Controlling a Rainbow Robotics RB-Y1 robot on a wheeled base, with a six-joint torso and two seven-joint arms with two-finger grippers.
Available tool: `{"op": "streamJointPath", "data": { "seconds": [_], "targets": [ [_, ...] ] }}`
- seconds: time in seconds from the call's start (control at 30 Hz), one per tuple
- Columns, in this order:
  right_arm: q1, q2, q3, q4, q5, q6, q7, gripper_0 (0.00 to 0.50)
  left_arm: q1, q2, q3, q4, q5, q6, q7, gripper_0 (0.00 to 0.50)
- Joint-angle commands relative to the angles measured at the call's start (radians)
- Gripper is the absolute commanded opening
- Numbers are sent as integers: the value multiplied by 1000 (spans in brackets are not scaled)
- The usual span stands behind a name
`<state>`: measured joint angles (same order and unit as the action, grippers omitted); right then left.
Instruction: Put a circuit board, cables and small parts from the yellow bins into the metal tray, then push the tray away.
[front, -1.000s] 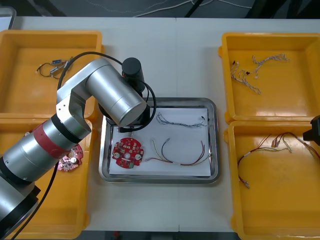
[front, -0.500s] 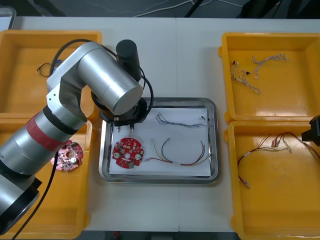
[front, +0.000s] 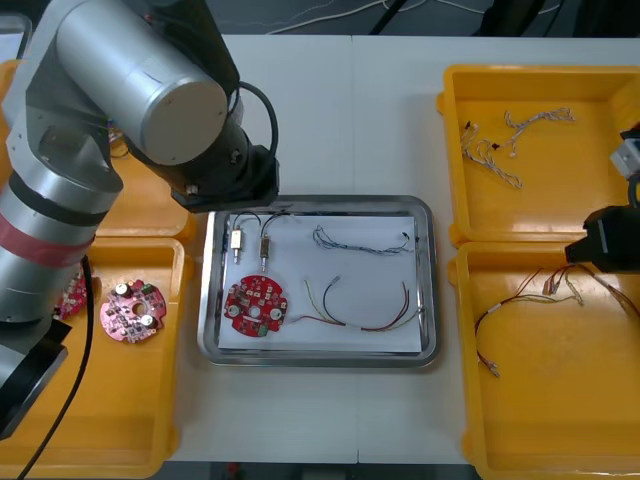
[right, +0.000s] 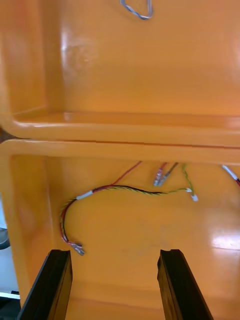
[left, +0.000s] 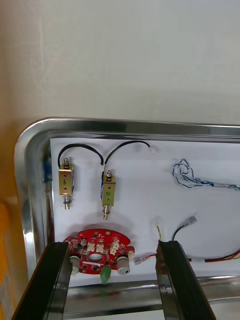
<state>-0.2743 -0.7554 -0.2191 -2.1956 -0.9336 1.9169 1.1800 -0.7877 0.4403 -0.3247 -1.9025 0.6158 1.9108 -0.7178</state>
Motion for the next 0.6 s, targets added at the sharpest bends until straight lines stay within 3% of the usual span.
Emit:
{"op": "streamJointPath", "data": {
  "seconds": [0.03,0.33,0.6],
  "targets": [
    [-95,-33,119,-56,-16,3,33,500,-45,80,104,-59,50,9,-199,500],
    [-203,-33,351,-89,-17,-36,46,500,13,190,225,-82,102,9,-331,500],
    [-286,-12,561,-90,30,-130,56,500,113,290,348,-81,147,9,-380,500]
  ]
}}
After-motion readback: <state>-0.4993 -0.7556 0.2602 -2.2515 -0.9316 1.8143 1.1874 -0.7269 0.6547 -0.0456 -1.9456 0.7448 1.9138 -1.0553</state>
